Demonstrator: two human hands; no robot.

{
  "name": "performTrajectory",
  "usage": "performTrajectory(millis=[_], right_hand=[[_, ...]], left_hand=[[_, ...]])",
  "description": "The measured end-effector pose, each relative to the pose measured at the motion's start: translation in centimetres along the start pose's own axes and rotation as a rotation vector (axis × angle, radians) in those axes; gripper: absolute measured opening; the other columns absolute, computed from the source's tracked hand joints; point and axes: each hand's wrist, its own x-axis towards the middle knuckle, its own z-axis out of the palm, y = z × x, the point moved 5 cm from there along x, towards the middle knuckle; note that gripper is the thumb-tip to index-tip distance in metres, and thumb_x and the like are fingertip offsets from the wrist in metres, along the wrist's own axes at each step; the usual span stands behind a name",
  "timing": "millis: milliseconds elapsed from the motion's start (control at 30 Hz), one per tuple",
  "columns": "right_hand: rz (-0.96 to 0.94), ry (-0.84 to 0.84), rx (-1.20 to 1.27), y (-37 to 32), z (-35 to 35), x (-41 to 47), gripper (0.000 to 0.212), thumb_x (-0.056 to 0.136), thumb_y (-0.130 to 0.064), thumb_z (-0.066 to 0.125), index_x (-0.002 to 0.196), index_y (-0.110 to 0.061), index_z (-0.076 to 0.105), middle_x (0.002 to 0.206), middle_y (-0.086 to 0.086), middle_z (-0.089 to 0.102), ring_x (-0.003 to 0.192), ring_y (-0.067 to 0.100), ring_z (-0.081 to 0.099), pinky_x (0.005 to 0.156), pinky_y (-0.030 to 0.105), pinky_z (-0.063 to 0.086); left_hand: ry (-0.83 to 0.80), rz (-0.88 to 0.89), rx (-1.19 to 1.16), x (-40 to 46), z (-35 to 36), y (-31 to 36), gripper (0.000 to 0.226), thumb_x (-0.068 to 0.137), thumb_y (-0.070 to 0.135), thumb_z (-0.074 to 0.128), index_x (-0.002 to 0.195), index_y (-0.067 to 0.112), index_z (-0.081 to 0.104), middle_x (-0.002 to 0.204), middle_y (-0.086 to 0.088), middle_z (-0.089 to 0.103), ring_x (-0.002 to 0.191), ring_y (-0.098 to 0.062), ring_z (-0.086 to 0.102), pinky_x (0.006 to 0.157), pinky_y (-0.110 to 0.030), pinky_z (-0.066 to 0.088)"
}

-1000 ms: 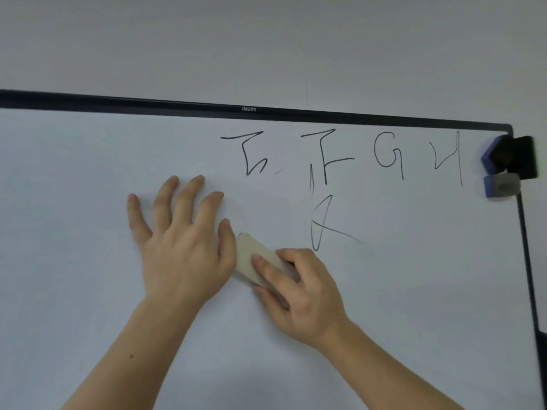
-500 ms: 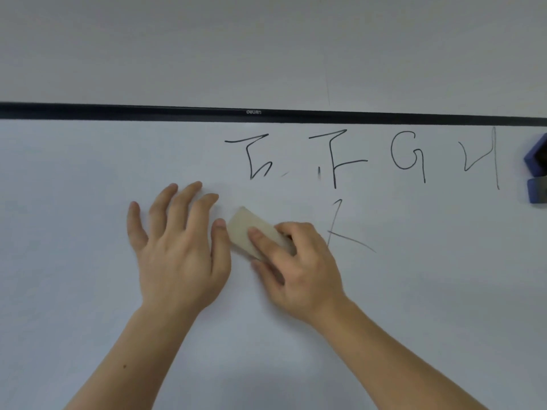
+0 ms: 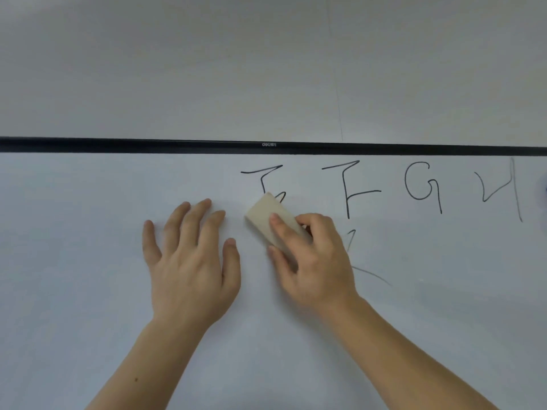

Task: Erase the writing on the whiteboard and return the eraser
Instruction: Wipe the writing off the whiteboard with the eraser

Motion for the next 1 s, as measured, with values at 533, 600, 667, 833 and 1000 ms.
performTrajectory(millis=[533, 600, 667, 833, 1000], right_hand=[[0.028, 0.077, 0.018, -2.7, 3.0, 6.8, 0.043, 0.083, -0.032, 0.069, 0.123, -0.017, 0.069, 0.097, 0.017, 0.055, 0.081, 0.033, 0.056, 0.063, 0.04, 0.052], [0.044, 0.087, -0.015, -0.6, 2.0, 6.5, 0.043, 0.083, -0.033, 0.067, 0.124, -0.019, 0.069, 0.098, 0.017, 0.056, 0.08, 0.034, 0.056, 0.063, 0.042, 0.053], [0.16, 0.133, -0.044, 2.6, 0.5, 5.5, 0.046, 0.083, -0.036, 0.063, 0.126, -0.022, 0.068, 0.1, 0.015, 0.055, 0.083, 0.033, 0.055, 0.065, 0.042, 0.054], [0.369, 0.175, -0.091, 4.3, -0.5, 3.5, 0.049, 0.086, -0.042, 0.059, 0.131, -0.023, 0.064, 0.104, 0.011, 0.051, 0.09, 0.029, 0.052, 0.07, 0.04, 0.054], [0.056, 0.06, 0.01, -2.1, 1.6, 0.9, 0.043, 0.088, -0.031, 0.066, 0.127, -0.016, 0.067, 0.099, 0.019, 0.056, 0.082, 0.033, 0.056, 0.065, 0.041, 0.053]], left_hand=[[0.067, 0.07, 0.034, 0.5, -0.2, -2.2, 0.04, 0.088, 0.028, 0.049, 0.121, 0.012, 0.065, 0.144, -0.006, 0.055, 0.138, -0.03, 0.044, 0.115, -0.064, 0.019], [0.071, 0.066, 0.035, 0.5, -0.3, -2.5, 0.04, 0.088, 0.027, 0.049, 0.121, 0.011, 0.065, 0.144, -0.007, 0.054, 0.138, -0.03, 0.044, 0.114, -0.065, 0.02], [0.071, 0.069, 0.04, 0.5, -0.5, -3.0, 0.04, 0.088, 0.028, 0.048, 0.12, 0.011, 0.066, 0.143, -0.007, 0.055, 0.137, -0.031, 0.044, 0.115, -0.065, 0.019], [0.064, 0.067, 0.031, 0.4, -0.5, -3.3, 0.042, 0.089, 0.032, 0.047, 0.121, 0.011, 0.066, 0.143, -0.008, 0.055, 0.138, -0.032, 0.043, 0.116, -0.064, 0.018], [0.07, 0.044, 0.012, 0.5, -0.4, -2.9, 0.043, 0.089, 0.036, 0.048, 0.121, 0.012, 0.065, 0.144, -0.008, 0.054, 0.139, -0.034, 0.042, 0.115, -0.065, 0.018]])
